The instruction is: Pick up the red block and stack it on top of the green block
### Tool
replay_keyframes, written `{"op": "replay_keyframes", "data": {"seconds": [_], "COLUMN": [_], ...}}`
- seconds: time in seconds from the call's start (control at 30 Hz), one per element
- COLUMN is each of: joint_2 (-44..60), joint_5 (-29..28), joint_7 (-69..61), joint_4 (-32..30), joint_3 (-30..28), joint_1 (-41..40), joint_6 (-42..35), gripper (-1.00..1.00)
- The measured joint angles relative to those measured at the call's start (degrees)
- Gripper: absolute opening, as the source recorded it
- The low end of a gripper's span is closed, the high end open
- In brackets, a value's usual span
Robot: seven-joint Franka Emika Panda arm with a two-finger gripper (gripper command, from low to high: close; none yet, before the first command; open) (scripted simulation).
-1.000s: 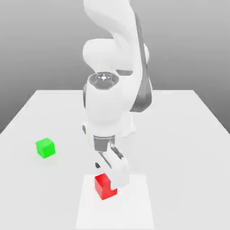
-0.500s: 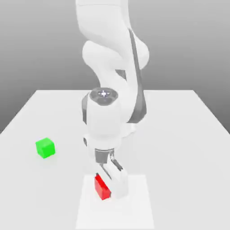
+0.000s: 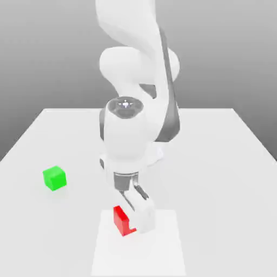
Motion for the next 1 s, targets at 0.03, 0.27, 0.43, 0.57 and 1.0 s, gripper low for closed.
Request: {"op": "replay_keyframes", "data": {"seconds": [0.03, 0.27, 0.43, 0.57, 1.0], "joint_2": [-0.6, -4.8, -8.0, -9.8, -16.8], "joint_5": [0.6, 5.3, 8.9, 5.5, -4.8], "joint_7": [-0.5, -3.9, -6.6, -12.0, -38.4], "joint_4": [-0.1, -1.1, -2.3, -3.4, -6.8], "joint_3": [0.3, 1.7, 2.6, -1.3, -10.9], "joint_1": [-0.1, -0.5, -0.8, -2.2, -13.0], "joint_6": [-0.5, -3.2, -4.0, -4.8, -8.2], "gripper": [-1.0, -1.0, -1.0, -1.0, -1.0]}}
